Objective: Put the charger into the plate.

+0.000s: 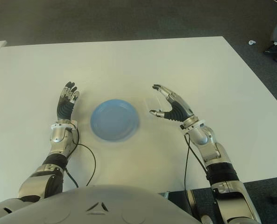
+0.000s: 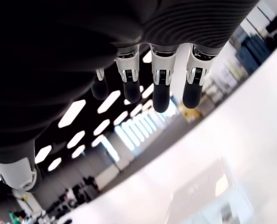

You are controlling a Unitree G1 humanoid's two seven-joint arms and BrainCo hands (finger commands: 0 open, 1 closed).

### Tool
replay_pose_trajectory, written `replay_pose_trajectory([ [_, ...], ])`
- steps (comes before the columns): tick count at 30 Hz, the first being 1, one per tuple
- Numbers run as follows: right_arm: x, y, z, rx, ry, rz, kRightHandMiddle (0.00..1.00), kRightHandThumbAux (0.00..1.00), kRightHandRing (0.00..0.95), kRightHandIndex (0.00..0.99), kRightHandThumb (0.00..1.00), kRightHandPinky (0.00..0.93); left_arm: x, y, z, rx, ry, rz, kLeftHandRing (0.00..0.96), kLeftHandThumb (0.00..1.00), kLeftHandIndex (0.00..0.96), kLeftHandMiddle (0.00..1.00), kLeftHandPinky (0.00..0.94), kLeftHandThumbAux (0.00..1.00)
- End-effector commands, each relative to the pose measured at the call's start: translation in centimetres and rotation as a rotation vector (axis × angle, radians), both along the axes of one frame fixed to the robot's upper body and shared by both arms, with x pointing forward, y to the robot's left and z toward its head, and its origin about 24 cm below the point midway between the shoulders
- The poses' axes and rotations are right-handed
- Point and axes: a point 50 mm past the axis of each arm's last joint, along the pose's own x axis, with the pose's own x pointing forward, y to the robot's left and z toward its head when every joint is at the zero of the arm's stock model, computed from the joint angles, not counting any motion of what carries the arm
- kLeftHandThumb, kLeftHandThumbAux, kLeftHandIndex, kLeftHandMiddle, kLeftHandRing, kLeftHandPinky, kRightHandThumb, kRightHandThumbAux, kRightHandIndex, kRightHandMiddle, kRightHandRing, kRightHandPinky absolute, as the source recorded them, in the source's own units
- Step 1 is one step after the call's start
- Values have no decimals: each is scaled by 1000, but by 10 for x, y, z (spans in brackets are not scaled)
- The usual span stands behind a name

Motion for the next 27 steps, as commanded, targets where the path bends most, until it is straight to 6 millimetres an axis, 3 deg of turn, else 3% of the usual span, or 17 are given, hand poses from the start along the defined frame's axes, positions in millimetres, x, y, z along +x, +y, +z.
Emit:
replay_pose_trajectory([
  [1,9,1,5,17,-93,-34,69,478,94,0,382,132,-55,0,-53,-72,282,43,94,0,0,87,127,542],
  [6,24,6,11,-11,-237,-60,36,425,54,0,423,81,-54,0,-54,-71,284,40,95,0,0,88,127,541],
  [13,30,9,11,-135,-389,-60,4,301,3,0,383,5,-54,-1,-54,-67,289,38,94,0,0,87,125,540],
  [20,36,7,10,-297,-343,-25,0,180,0,0,343,0,-54,-1,-54,-66,295,38,90,0,0,84,121,540],
  [27,41,6,11,-365,-302,16,0,134,0,0,323,0,-54,-2,-55,-63,301,36,85,0,0,80,114,536],
])
